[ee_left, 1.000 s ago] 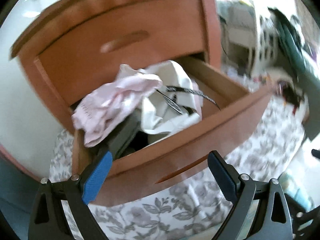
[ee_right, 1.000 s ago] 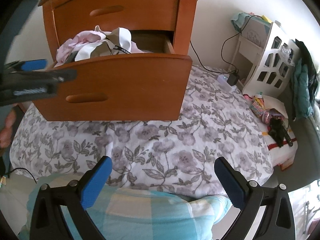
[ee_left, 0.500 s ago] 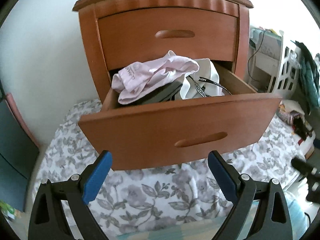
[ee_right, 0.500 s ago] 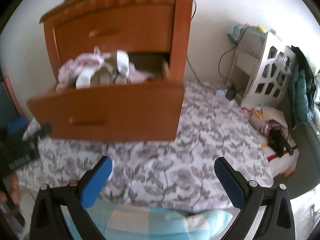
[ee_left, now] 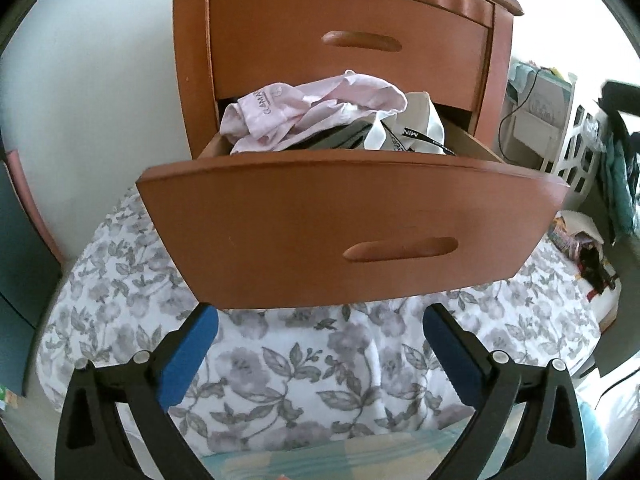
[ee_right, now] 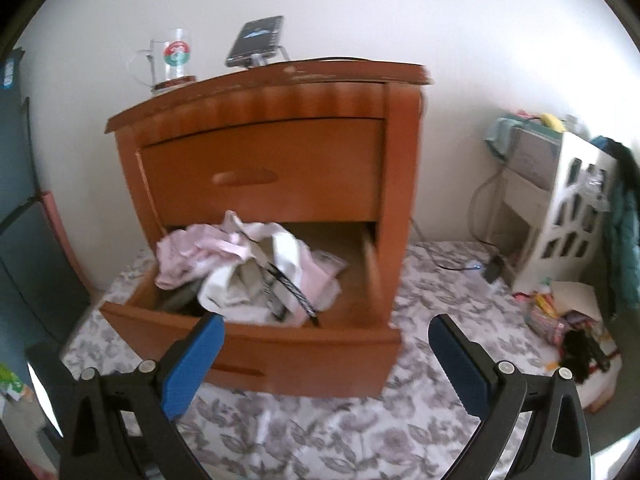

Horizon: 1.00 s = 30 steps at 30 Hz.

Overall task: Take underwear out of drawer
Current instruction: 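Reach the right gripper into the drawer and grasp the white cloth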

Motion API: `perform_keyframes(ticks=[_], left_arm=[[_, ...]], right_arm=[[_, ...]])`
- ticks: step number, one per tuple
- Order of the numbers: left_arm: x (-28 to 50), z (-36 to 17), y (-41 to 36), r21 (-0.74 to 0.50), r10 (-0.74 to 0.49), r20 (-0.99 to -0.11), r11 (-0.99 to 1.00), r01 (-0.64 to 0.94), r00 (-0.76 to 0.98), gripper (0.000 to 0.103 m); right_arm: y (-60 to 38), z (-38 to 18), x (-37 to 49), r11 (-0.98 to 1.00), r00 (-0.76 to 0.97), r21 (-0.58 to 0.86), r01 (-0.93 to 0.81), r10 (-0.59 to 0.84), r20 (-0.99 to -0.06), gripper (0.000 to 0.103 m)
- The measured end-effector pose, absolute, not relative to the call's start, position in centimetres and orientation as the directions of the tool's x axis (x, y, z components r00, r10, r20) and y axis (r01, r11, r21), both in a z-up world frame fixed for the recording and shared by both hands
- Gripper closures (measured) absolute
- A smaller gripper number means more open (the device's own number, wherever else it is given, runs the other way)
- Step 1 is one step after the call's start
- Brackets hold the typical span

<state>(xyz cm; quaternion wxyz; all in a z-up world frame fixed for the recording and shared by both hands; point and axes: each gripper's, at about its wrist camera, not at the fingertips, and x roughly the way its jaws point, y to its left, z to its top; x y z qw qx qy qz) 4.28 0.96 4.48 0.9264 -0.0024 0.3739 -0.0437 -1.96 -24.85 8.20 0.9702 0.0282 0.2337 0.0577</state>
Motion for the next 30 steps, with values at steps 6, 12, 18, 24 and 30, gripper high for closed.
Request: perform_keyframes(ticks=[6,12,18,24,30], left_arm=[[4.3,4.1,2.1,-0.059,-0.070,-0.676,0.997,0.040,0.734,0.000],[4.7,3.6,1.9,-0.100,-0.142,-0.682,0.990,0.101,0.717,0.000],[4.7,3.5,1.1,-0.041,-0.081,-0.681,0.997,0.072,0.728,0.000],[5.5,2.7,1.7,-0.039,-0.047,-0.713,0.999,0.028,0.699,0.001],[6.1,2.1,1.4,-0.028,-0.039,-0.738,0.999,0.027,0.673,0.001]], right_arm=[[-22.4,8.1,1.8,0.989,0.860,0.013,-0.145,0.132,-0.493,0.000],[-21.7,7.4,6.3,0.990,0.816,-0.008,-0.144,0.114,-0.566,0.005],[-20.3,7.1,9.7,0.983,0.782,-0.025,-0.183,0.130,-0.610,0.014],[-18.4,6.7,12.7,0.972,0.760,-0.099,-0.213,0.102,-0.642,0.024],[-18.2,5.7,17.1,0.974,0.701,-0.081,-0.211,0.093,-0.707,0.037]])
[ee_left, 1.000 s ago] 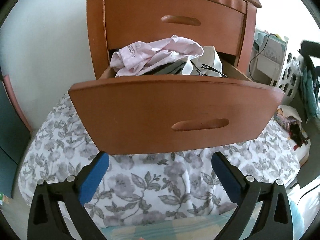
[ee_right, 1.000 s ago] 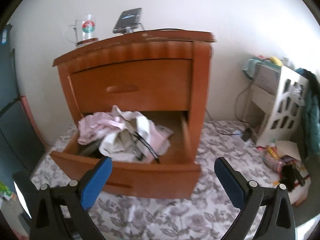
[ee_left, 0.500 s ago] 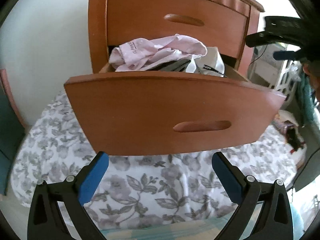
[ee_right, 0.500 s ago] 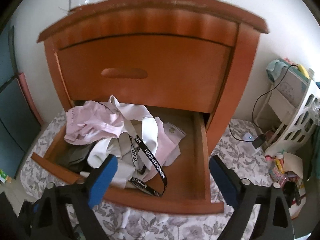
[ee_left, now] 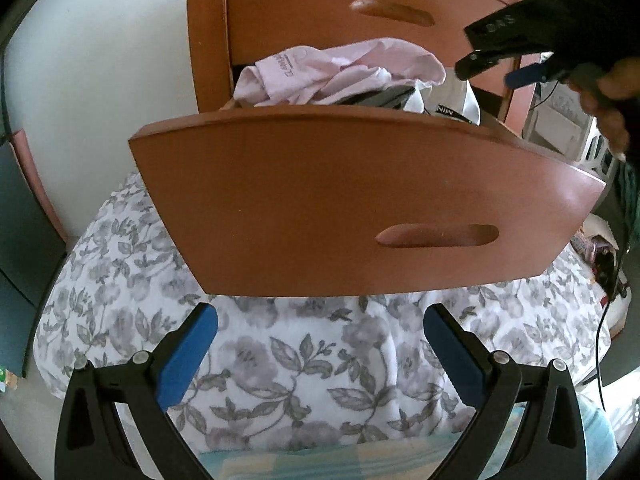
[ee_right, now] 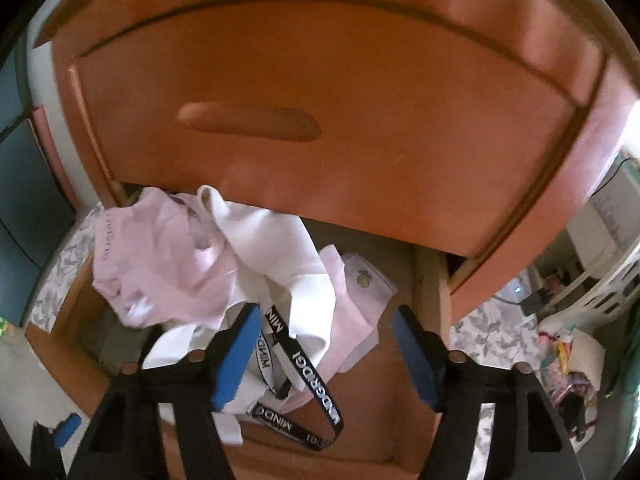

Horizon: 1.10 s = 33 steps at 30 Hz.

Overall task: Take underwear out of drawer
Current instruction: 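Reach the right gripper into the drawer and grasp the white cloth, then lift the white cloth out of the drawer with the right gripper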

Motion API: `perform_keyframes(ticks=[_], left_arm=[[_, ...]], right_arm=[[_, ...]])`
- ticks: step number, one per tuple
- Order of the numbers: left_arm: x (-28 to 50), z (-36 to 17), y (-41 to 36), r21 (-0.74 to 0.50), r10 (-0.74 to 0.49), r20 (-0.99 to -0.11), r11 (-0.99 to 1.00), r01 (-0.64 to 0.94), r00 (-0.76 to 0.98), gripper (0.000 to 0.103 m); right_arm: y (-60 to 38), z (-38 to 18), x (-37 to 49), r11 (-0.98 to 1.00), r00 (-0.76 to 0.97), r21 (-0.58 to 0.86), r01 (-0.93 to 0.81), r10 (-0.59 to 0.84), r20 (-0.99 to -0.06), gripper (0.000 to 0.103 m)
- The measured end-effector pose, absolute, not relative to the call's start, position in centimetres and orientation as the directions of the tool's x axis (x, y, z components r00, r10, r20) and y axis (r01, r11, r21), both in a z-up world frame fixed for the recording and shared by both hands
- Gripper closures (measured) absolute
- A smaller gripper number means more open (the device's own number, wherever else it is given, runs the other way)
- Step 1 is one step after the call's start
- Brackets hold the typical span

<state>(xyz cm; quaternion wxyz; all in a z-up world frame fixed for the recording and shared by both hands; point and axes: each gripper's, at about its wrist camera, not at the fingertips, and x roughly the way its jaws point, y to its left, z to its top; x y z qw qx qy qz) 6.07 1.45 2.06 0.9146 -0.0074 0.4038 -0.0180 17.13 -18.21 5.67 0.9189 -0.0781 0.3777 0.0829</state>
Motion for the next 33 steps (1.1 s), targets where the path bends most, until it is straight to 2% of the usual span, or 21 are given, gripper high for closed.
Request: perform_keyframes(ticks=[1,3,8,17,22,24,25,27,33], left_arm=[[6.1,2.0,1.3,-0.025,-0.040,-0.740,0.999,0.032,0.671,0.001],[6.2,1.9,1.1,-0.017,-0.040,-0.744,0.999,0.041,0.667,0.001],[6.5,1.5,0.9,-0.011,-0.042,-0.756,0.999,0.052,0.653,0.001],[7.1,0.8,1.0,-0.014,-0.047,-0.775,0.998,0.058,0.630,0.001],[7.2,0.6,1.0,-0.016,-0.047,-0.781,0.998,0.054,0.623,0.001],[7.2,0.6,1.0,-0.017,-0.047,-0.783,0.998,0.054,0.621,0.001],[7.2,0.6,1.0,-0.016,-0.047,-0.783,0.998,0.055,0.620,0.001],[7.2,0.5,1.0,-0.015,-0.047,-0.784,0.998,0.057,0.619,0.001],[7.2,0.3,1.0,-0.013,-0.046,-0.789,0.998,0.059,0.613,0.001]], right_arm=[[-18.2,5.4,17.8,0.975,0.688,-0.071,-0.211,0.097,-0.719,0.038],[-18.3,4.9,19.1,0.976,0.666,-0.048,-0.211,0.107,-0.738,0.048],[-18.0,4.0,21.2,0.973,0.620,0.010,-0.230,0.155,-0.770,0.057],[-17.3,2.2,23.4,0.975,0.566,0.032,-0.221,0.155,-0.809,0.058],[-17.4,1.5,23.7,0.970,0.554,0.054,-0.236,0.180,-0.813,0.073],[-17.5,1.6,23.5,0.970,0.574,0.041,-0.238,0.174,-0.800,0.092],[-16.9,1.7,22.4,0.971,0.586,0.027,-0.237,0.165,-0.793,0.096],[-17.1,2.1,21.9,0.975,0.626,-0.010,-0.222,0.135,-0.768,0.100],[-19.2,3.1,21.2,0.990,0.677,-0.013,-0.144,0.089,-0.730,0.101]])
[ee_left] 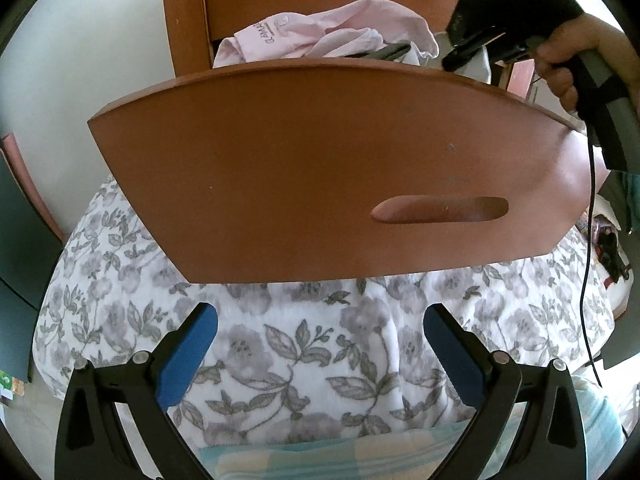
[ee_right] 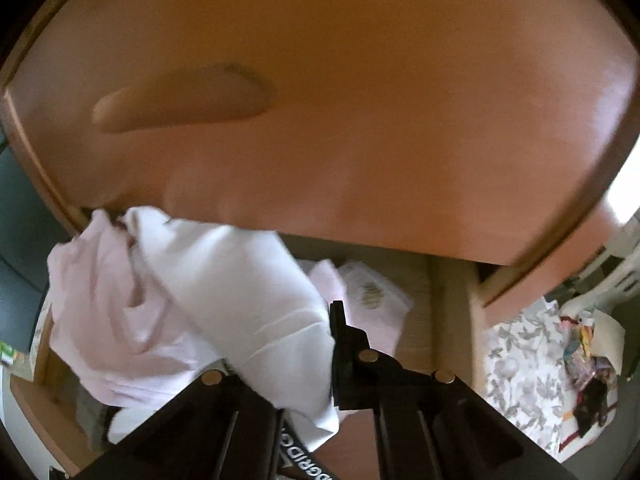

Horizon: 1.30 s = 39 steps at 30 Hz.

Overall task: Take underwear out of drawer
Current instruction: 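Lift the white cloth out of the drawer with the right gripper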

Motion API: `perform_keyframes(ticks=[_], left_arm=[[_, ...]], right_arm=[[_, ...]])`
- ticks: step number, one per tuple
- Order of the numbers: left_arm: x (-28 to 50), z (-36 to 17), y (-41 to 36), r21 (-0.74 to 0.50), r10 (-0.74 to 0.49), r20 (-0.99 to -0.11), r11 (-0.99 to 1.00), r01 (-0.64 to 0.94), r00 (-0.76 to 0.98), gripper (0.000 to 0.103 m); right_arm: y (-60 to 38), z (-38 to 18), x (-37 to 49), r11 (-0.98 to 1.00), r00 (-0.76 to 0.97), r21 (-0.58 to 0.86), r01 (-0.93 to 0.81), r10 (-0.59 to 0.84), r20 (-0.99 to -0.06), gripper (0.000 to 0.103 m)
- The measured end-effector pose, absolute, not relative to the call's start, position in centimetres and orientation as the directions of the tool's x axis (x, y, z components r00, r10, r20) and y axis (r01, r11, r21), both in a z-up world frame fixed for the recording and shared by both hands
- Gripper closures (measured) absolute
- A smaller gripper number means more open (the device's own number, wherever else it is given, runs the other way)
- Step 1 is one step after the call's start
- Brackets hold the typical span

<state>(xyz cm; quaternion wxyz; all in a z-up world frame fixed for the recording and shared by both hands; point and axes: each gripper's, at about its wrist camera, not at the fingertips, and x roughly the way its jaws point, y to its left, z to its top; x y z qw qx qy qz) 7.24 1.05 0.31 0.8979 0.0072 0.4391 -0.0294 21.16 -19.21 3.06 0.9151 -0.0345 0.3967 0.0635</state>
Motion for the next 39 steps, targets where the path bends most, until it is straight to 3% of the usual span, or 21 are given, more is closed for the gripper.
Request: perform_keyframes(ticks=[10,18,22,29,39], left_arm=[[7.3,0.2,1.1,-0.014,-0.046,-0.796,0.998,0.058,0.604,0.001],[7.4,0.1,1.5,-0.022,-0.050,-0.801,0.998,0.055,0.597,0.001],[7.4,0.0,1.5,-0.025,-0.052,-0.804,0.998,0.053,0.592,0.001],[7.4,0.0,1.4,-0.024,-0.050,-0.807,0.998,0.052,0.589,0.001],[7.5,0.0,1.5,-0.028,-0.052,-0.812,0.998,0.050,0.581,0.001]], right_arm=[[-19.9,4.0,17.8,0.995,0.765,-0.074,-0.066,0.003,-0.644,0.102],[-21.4,3.0,18.8,0.995,0.742,-0.104,0.001,-0.070,-0.667,0.102],[-23.4,2.7,18.7,0.998,0.718,-0.046,0.038,-0.060,-0.694,0.102],[-23.9,2.9,17.1,0.983,0.749,-0.137,0.124,-0.183,-0.637,0.102],[-28.9,3.1,15.6,0.959,0.745,-0.090,0.269,-0.266,-0.611,0.102]])
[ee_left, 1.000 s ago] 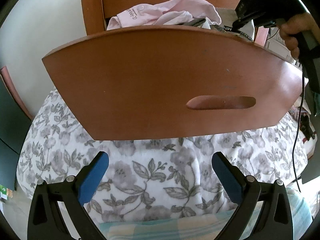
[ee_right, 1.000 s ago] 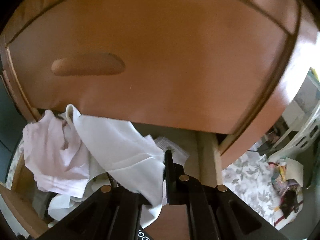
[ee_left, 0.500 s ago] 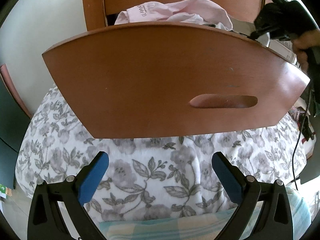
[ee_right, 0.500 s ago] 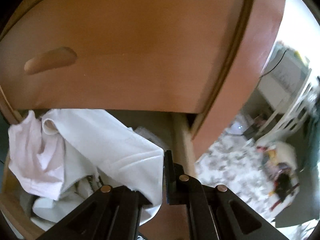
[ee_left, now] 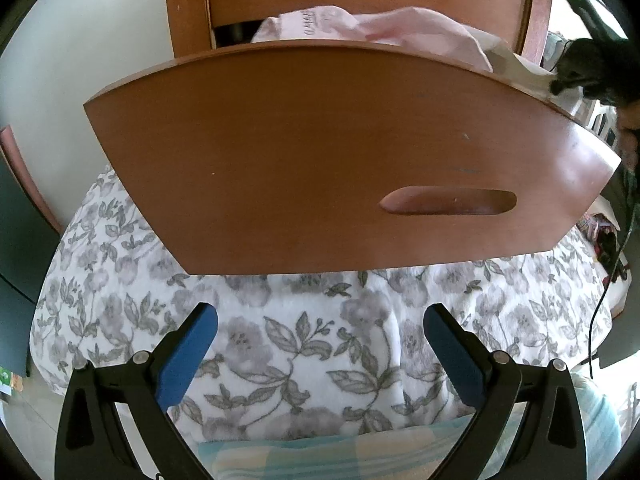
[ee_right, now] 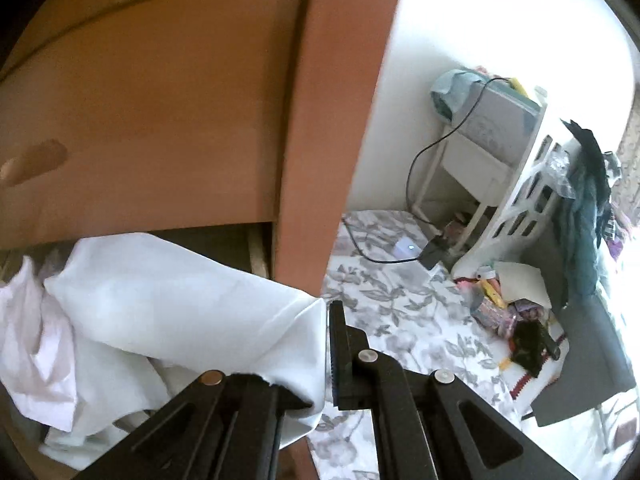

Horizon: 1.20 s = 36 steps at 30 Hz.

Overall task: Take underwear out of drawer
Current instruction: 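Lift the white cloth out of the drawer with the right gripper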

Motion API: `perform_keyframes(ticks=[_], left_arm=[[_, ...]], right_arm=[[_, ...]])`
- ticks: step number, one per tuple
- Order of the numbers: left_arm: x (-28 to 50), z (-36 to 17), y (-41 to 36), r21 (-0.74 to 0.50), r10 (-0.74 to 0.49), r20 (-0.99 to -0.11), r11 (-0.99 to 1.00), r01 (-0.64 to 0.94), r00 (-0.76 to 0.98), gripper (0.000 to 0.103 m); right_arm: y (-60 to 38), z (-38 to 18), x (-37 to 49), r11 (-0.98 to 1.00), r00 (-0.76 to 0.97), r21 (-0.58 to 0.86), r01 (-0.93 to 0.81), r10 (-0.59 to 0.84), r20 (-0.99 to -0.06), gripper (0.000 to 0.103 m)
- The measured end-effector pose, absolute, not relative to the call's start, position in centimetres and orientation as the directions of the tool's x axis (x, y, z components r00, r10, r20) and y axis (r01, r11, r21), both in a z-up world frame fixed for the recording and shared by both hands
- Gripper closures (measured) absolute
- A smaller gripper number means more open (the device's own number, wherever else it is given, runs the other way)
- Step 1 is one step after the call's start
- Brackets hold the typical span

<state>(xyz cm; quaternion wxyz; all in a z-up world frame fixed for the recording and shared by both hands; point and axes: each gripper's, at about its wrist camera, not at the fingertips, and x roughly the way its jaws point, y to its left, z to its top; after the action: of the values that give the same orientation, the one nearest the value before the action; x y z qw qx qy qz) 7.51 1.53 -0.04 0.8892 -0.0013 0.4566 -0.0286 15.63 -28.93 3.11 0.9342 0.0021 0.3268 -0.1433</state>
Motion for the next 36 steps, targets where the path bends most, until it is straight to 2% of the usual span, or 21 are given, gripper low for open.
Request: perform_keyframes(ticks=[4,8,15,26,30,36], left_arm=[[7.6,-0.2,1.4,-0.025,-0.051,-0.819,0.998,0.054,0.572,0.001],[7.6,-0.1,1.3,-0.017,-0.044,-0.817,0.999,0.052,0.575,0.001],[7.6,-0.2,1.3,-0.004,-0.030,-0.821,0.999,0.048,0.570,0.001],[7.6,-0.3,1.1,0.023,-0.008,-0.827,0.999,0.048,0.562,0.001],[7.4,-0.2,1.0,0.041,0.007,-0.823,0.998,0.047,0.568,0.001],[7.2,-0.2,1.0,0.056,0.023,-0.821,0.998,0.040,0.570,0.001]], right_arm=[[-27.7,4.9,13.6,0.969,0.798,-0.084,0.230,-0.238,-0.554,0.102],[-24.7,8.1,11.8,0.967,0.879,-0.151,0.206,-0.251,-0.406,0.102],[-22.2,12.3,9.4,0.960,0.938,-0.194,0.201,-0.246,-0.246,0.102],[-20.1,21.0,5.5,0.970,0.976,-0.213,0.121,-0.155,-0.151,0.102],[-19.6,24.0,3.1,0.966,0.988,-0.233,0.115,-0.135,-0.072,0.102],[-19.4,28.1,-0.2,0.964,0.994,-0.247,0.094,-0.103,-0.025,0.102]])
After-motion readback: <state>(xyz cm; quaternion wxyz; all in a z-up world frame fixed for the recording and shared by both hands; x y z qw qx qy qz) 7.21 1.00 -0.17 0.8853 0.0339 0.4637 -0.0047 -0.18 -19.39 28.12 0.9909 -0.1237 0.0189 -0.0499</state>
